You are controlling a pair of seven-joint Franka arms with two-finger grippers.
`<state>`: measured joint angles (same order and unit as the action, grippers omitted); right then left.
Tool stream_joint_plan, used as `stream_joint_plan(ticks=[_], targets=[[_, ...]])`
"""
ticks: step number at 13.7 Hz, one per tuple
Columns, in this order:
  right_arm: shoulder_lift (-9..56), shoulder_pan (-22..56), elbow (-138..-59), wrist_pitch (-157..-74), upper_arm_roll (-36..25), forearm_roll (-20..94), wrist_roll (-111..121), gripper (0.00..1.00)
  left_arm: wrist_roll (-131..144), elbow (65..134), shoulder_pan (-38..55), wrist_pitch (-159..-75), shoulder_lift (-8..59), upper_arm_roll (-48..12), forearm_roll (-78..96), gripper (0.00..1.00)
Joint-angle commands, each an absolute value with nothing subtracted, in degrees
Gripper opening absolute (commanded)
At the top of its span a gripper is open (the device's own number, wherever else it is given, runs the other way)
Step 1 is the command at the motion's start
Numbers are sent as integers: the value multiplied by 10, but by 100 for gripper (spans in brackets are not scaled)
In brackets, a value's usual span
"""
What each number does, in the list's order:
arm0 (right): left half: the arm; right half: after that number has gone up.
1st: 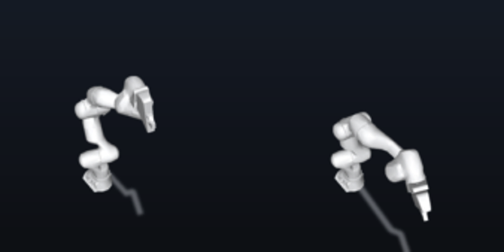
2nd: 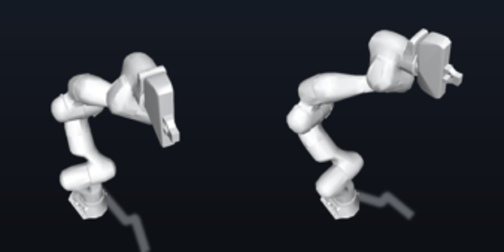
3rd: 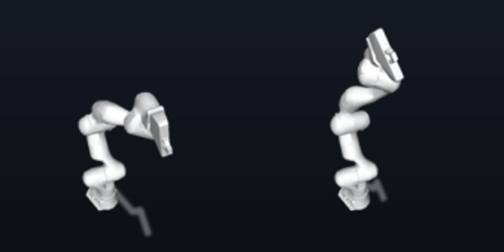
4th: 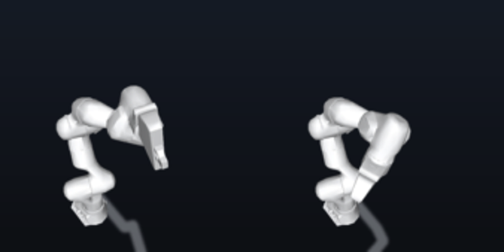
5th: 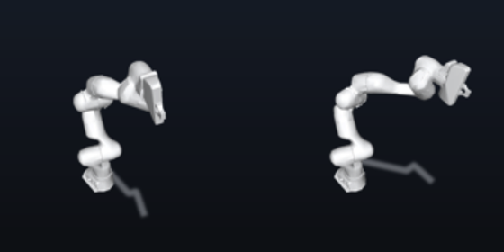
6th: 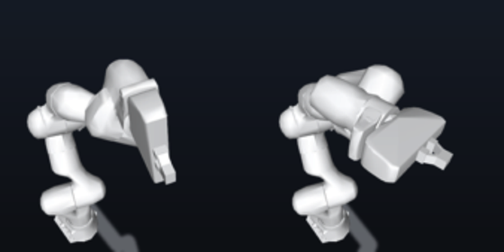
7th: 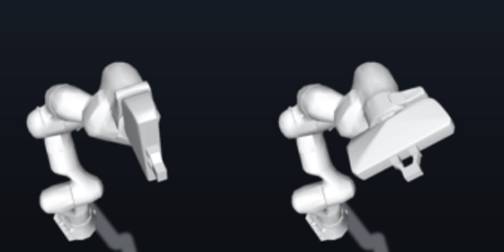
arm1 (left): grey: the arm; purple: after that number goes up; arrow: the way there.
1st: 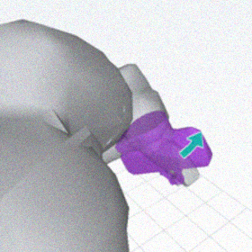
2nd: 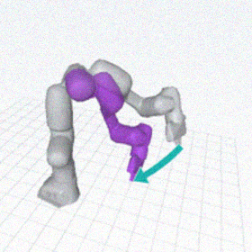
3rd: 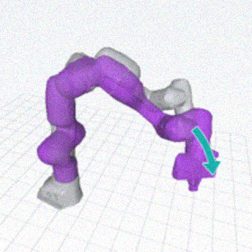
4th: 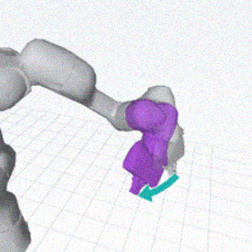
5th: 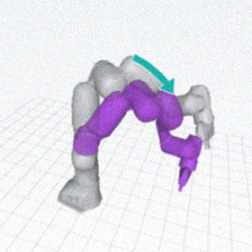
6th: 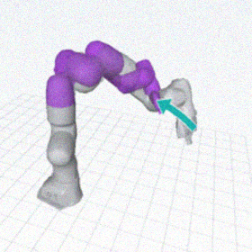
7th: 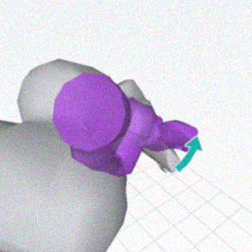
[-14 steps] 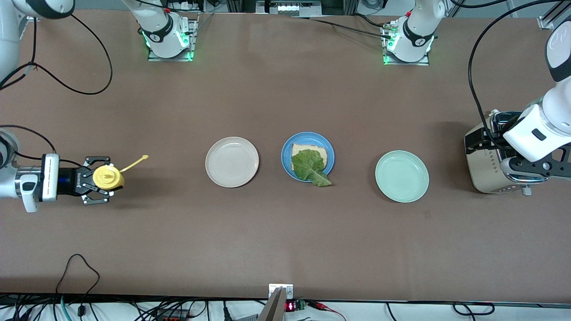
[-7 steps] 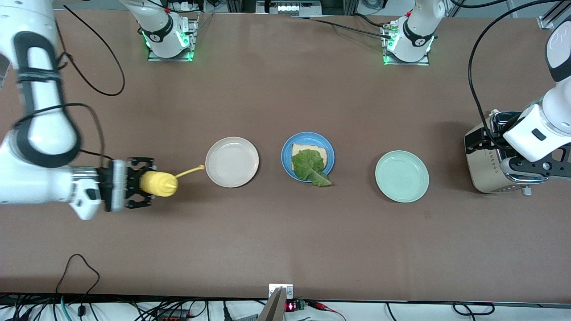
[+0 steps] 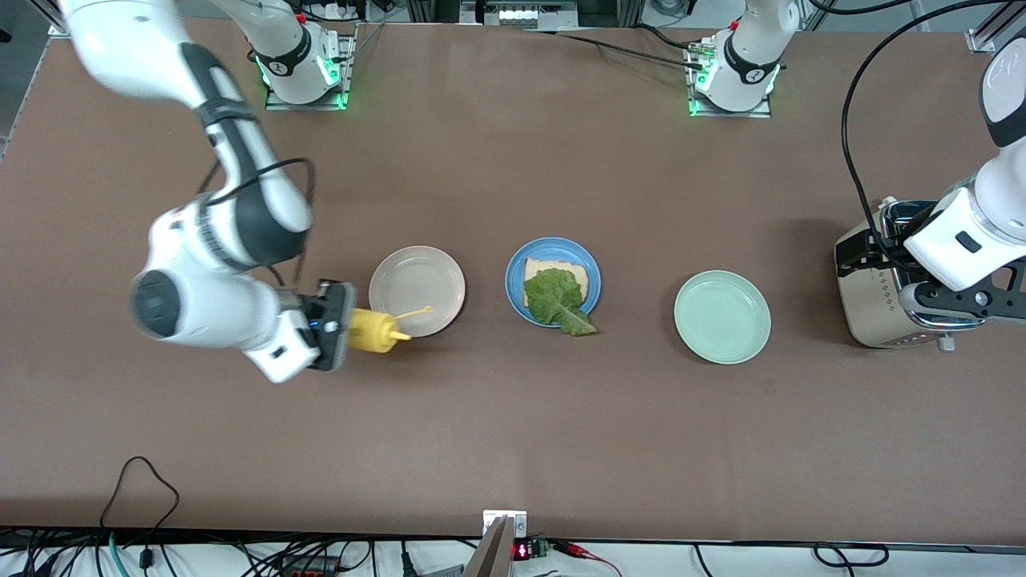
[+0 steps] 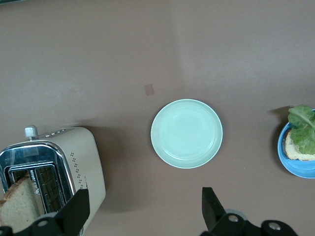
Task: Make sandwich in blue plate with both arms
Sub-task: 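Carry the mustard bottle over the sandwich on the blue plate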
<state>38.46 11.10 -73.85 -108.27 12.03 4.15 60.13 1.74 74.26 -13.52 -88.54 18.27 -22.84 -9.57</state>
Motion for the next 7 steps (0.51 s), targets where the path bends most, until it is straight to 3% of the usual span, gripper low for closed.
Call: stream_joint_plan(ticks=[1, 7], targets=[[388, 175, -733, -1095, 113, -20, 494, 15, 19, 738, -139, -875, 178, -230, -88, 100], [417, 267, -733, -1114, 112, -172, 376, 12, 19, 738, -138, -875, 178, -230, -88, 100]])
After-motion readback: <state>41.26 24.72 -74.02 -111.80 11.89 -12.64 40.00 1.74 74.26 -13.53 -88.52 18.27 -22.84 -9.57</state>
